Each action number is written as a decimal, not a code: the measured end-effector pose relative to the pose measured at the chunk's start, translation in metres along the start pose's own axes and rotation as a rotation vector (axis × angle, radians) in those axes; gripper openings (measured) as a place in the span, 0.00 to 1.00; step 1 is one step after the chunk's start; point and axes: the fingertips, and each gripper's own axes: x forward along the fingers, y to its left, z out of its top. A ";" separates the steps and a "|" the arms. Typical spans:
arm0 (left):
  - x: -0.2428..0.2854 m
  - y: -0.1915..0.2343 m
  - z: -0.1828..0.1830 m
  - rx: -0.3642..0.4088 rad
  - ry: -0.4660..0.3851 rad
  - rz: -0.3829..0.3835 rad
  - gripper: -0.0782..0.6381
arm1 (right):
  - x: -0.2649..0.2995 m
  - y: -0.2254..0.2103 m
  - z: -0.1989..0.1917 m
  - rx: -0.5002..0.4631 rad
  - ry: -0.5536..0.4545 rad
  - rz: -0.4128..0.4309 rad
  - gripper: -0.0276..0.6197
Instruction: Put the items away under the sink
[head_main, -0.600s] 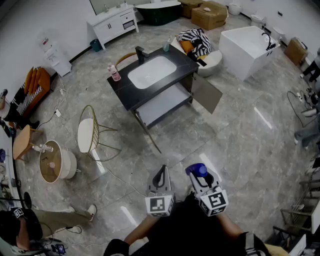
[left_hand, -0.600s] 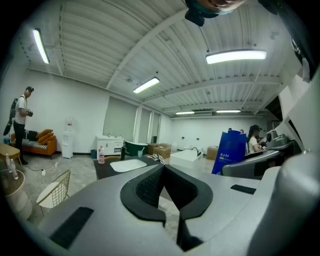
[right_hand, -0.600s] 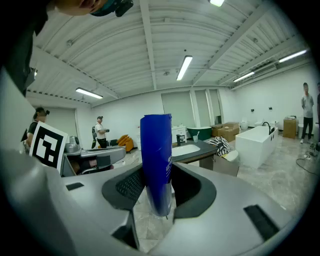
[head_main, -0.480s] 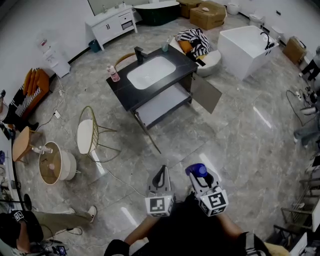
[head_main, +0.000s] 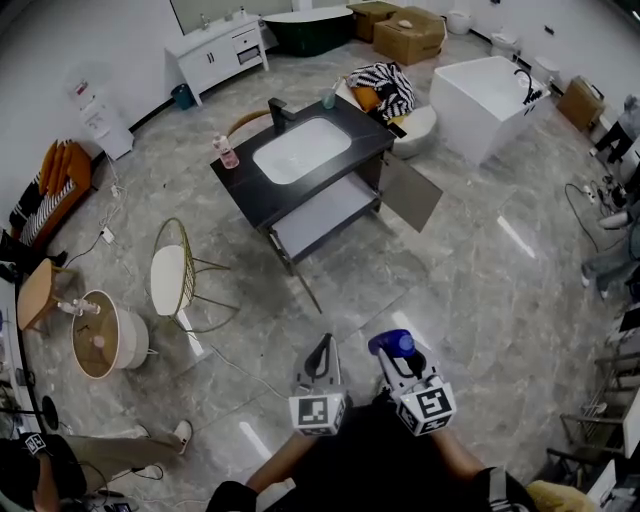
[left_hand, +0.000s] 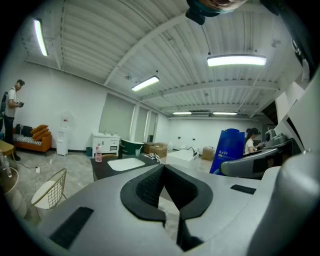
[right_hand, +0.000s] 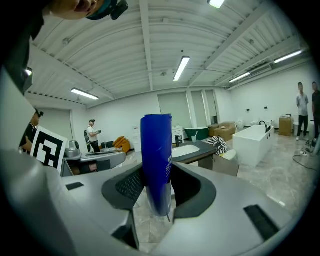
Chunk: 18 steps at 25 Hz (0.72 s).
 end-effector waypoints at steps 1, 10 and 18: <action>0.000 0.005 0.000 -0.001 0.003 -0.005 0.13 | 0.004 0.003 0.000 0.002 0.001 -0.006 0.28; 0.009 0.046 0.002 -0.004 -0.022 -0.035 0.13 | 0.042 0.015 0.004 -0.012 -0.022 -0.052 0.28; 0.049 0.063 -0.007 0.032 0.038 -0.033 0.13 | 0.079 -0.007 0.012 0.001 -0.022 -0.049 0.28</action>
